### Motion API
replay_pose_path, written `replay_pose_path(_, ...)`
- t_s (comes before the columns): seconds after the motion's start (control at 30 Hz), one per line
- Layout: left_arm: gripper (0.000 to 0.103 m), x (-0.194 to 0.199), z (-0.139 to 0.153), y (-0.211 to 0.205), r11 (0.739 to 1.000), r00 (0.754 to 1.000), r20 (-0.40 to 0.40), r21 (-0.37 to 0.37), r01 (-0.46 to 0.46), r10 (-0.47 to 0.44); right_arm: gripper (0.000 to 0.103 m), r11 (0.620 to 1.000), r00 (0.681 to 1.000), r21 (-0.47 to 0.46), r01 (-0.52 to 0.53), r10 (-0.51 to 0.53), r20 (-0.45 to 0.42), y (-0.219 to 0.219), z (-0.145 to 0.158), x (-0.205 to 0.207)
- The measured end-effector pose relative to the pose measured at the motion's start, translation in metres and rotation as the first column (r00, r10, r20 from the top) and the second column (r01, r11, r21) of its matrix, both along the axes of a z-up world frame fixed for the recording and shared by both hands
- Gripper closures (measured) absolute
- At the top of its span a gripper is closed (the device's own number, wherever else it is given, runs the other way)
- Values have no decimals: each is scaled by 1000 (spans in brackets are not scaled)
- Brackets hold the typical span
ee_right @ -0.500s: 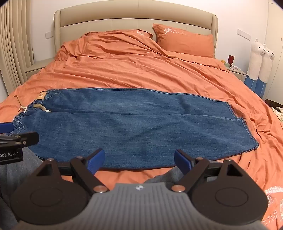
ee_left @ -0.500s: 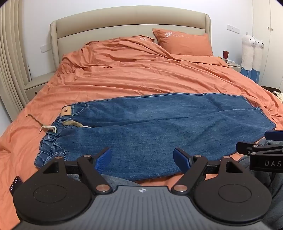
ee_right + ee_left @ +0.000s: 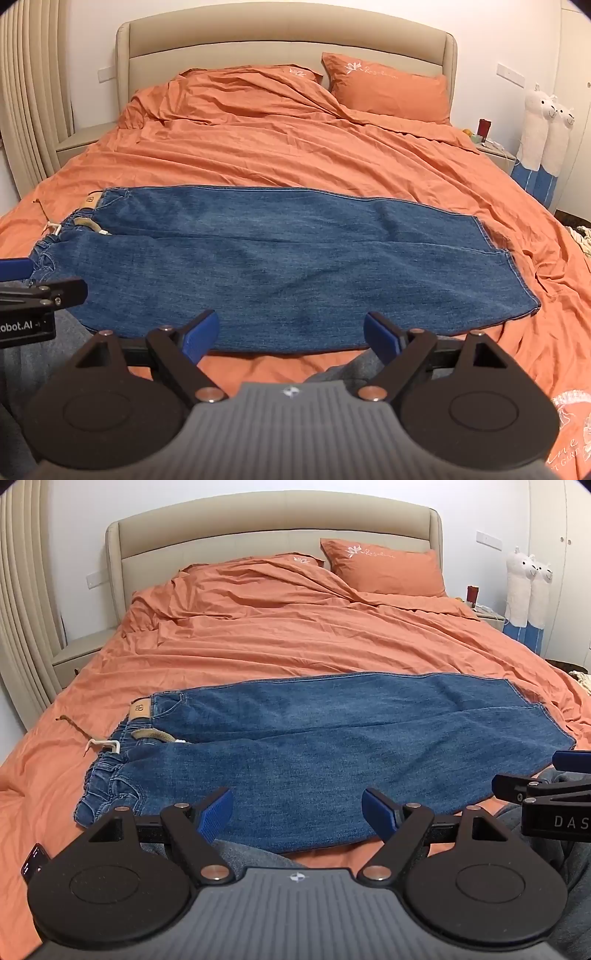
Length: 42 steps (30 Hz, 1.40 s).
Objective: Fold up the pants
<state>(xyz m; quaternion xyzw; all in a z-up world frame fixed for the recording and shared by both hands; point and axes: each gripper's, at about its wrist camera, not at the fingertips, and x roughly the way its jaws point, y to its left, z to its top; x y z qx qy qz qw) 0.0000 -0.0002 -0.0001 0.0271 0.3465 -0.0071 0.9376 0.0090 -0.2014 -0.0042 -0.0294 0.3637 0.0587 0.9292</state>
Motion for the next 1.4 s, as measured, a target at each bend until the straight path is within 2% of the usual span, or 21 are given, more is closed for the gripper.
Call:
replay_pose_path(0.47, 10, -3, -8, 5, 1000, 1000, -5, 3, -3, 3, 21, 1000, 1000, 2, -3, 3, 12, 0, 2, -6)
replay_pose_path(1.4, 10, -7, -4, 11, 1000, 1000, -7, 0, -14, 14, 21, 1000, 1000, 8, -3, 3, 11, 4, 3, -11)
